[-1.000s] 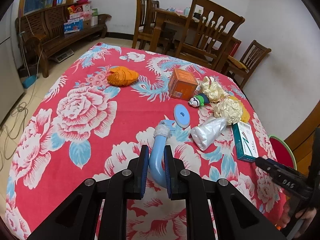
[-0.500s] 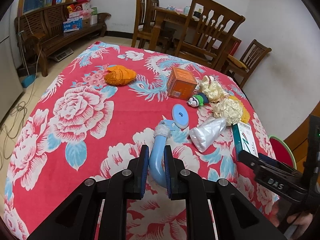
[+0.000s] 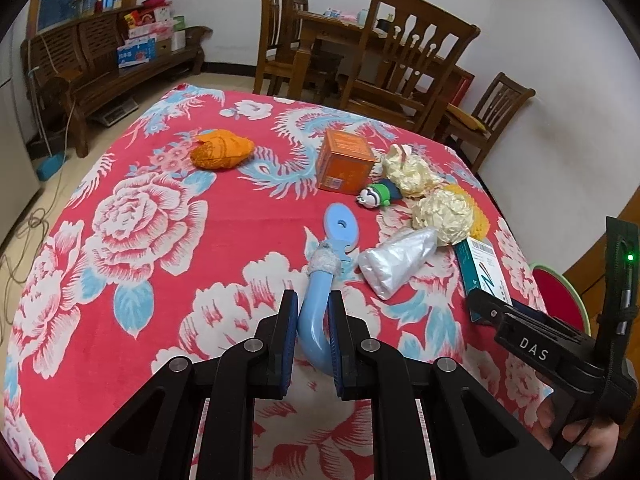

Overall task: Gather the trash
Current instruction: 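Carry the medicine box over the red bucket with the right tool while the left tool carries the tube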

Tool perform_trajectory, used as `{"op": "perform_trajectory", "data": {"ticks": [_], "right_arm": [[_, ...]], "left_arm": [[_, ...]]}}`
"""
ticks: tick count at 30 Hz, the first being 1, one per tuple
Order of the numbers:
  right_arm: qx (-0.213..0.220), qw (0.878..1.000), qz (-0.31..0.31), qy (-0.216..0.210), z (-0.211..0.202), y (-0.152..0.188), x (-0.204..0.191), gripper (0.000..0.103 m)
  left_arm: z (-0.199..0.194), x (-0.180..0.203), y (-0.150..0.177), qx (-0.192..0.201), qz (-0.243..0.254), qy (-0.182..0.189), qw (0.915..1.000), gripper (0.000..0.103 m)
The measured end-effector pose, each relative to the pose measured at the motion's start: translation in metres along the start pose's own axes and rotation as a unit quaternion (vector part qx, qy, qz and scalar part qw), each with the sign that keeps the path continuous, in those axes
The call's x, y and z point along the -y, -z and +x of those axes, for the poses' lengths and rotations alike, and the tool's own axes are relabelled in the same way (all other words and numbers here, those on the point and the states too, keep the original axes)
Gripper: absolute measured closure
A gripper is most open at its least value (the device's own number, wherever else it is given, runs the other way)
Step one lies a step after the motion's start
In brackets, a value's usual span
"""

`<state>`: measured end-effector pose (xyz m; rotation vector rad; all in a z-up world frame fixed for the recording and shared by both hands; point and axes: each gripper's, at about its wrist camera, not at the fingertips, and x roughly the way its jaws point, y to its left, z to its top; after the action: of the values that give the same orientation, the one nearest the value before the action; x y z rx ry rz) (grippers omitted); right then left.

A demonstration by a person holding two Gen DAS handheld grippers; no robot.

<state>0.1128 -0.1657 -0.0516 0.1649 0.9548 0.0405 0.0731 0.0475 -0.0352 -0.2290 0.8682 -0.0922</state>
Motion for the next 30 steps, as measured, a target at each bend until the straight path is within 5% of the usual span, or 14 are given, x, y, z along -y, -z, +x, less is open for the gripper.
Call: {"op": "perform_trajectory", "data": {"ticks": [15,30], "right_arm": [[0.038,0.998,0.012,-0.042,-0.052,0.011,0.022,0.048],[0.087,0.995,0.034,-0.018,-0.108,0.013,0.076,0.048]], "left_arm": [[-0.014,0.040,0.000,0.004,0.038,0.032,0.9987,0.088],[-0.032,0.109,-0.013,0.014,0.095,0.086,0.9917,0.088]]}}
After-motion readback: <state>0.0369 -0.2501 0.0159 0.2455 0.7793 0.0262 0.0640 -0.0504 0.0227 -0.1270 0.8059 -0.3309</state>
